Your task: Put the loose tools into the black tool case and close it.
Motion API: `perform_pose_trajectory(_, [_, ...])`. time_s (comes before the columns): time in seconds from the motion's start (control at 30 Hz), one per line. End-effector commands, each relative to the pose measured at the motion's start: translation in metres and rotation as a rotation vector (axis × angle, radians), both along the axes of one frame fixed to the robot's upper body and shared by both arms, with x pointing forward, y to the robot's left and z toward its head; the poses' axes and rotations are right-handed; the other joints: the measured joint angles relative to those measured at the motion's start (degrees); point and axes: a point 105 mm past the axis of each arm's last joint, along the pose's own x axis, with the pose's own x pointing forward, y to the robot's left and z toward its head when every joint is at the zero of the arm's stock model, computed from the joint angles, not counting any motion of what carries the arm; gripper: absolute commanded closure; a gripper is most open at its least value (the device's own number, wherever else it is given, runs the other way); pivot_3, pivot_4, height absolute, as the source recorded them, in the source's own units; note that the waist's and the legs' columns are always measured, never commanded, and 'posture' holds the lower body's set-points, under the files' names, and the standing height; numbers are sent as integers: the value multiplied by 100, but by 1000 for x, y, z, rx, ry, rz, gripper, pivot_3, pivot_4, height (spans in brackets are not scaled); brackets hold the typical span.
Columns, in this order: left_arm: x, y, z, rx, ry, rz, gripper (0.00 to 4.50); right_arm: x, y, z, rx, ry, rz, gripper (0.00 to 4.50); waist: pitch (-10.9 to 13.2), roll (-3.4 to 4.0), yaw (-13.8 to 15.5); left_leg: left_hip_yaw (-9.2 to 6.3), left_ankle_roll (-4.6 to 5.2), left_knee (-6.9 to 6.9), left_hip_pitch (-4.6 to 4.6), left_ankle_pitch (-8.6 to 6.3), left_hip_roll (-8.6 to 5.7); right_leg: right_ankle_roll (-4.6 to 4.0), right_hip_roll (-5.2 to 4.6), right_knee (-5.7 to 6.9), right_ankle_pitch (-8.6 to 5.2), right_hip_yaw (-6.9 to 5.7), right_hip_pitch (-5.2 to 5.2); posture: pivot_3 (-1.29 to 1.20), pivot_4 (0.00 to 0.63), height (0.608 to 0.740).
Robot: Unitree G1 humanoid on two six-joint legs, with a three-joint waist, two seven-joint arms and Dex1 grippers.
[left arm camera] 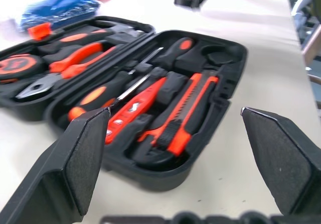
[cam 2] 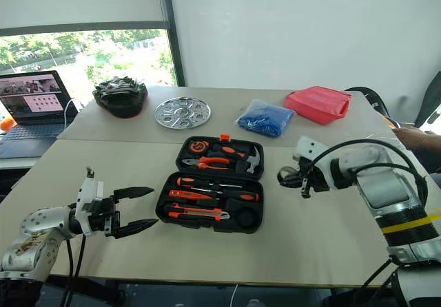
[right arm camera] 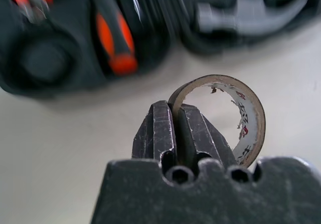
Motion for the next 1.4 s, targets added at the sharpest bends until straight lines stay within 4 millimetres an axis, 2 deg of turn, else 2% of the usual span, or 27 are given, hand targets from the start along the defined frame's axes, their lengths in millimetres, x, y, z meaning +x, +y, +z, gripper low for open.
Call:
perform_pose_trajectory(0.03, [-3,-2,7,8,-22,-35,0,-25,41,-3,-8,36,117,4446,0,0,0,-1,0,1,0,0,0,0,0,1,0,-1,1,0,150,740])
perform_pose_trajectory(0.2, [-4,-6,7,13,-18,-59,0,-40,62,-28,-74,93,155,4446,0,0,45,0,-2,10,-7,1,-7,1,-6,2,0,-2,-1,0,150,740])
perform_pose_trajectory(0.4, [-6,-8,5,18,-15,-68,0,-44,51,-56,-197,125,146,4446,0,-1,90,0,-2,10,-11,1,-7,2,-7,-5,0,-4,-2,0,150,740])
perform_pose_trajectory(0.5, [-8,-7,5,19,-12,-67,0,-48,49,-60,-205,159,151,4446,0,-1,87,0,-2,10,-10,1,-7,2,-6,-5,0,-4,-2,0,150,740])
perform_pose_trajectory(0.7, [-7,-4,5,24,-12,-56,0,-43,49,-64,-219,138,140,4446,0,-1,93,-1,-2,10,-9,1,-7,2,-6,-6,0,-5,0,0,150,740])
perform_pose_trajectory(0.77, [-6,-3,5,25,-15,-53,0,-41,49,-63,-221,122,139,3711,0,-1,94,-1,-2,10,-9,1,-7,2,-6,-6,0,-5,0,0,150,740])
perform_pose_trajectory(0.8, [-5,-3,5,27,-16,-48,0,-40,49,-62,-217,113,140,3540,0,-1,94,-1,-2,10,-9,1,-7,2,-6,-6,0,-5,0,0,150,740])
perform_pose_trajectory(0.83, [-5,-2,5,27,-17,-42,0,-39,50,-57,-200,101,151,3186,0,-1,95,-1,-2,10,-9,1,-7,2,-6,-6,0,-5,0,0,150,740])
perform_pose_trajectory(0.93, [-4,2,4,27,-15,-15,0,-40,50,-41,-140,78,163,2173,0,-2,93,-1,-1,9,-10,1,-6,2,-5,-7,0,-6,-1,0,150,740])
perform_pose_trajectory(1.03, [0,10,5,19,-16,52,0,-50,48,-17,3,96,217,1147,0,-2,92,-2,-1,9,-11,1,-5,2,-5,-8,0,-6,-2,0,150,740])
perform_pose_trajectory(1.1, [3,19,6,14,-11,110,0,-52,36,-6,76,83,206,1147,0,-3,93,-3,-1,9,-11,1,-4,2,-5,-8,0,-7,1,0,150,740])
perform_pose_trajectory(1.23, [17,36,6,-9,-6,253,0,-41,-9,-24,42,70,26,1147,-3,-8,129,-5,-1,10,-7,1,-7,3,-10,-12,0,-10,10,0,150,740])
perform_pose_trajectory(1.37, [30,42,1,6,-8,357,1094,-34,-29,-44,24,37,-62,2210,-5,-11,102,-2,-1,11,-4,1,-8,5,-9,-8,1,-7,10,0,150,740])
perform_pose_trajectory(1.4, [34,43,-3,16,-9,378,1478,-27,-34,-48,38,-1,-104,2560,-5,-11,86,-2,-1,12,-3,1,-9,5,-8,-5,1,-7,9,0,150,740])
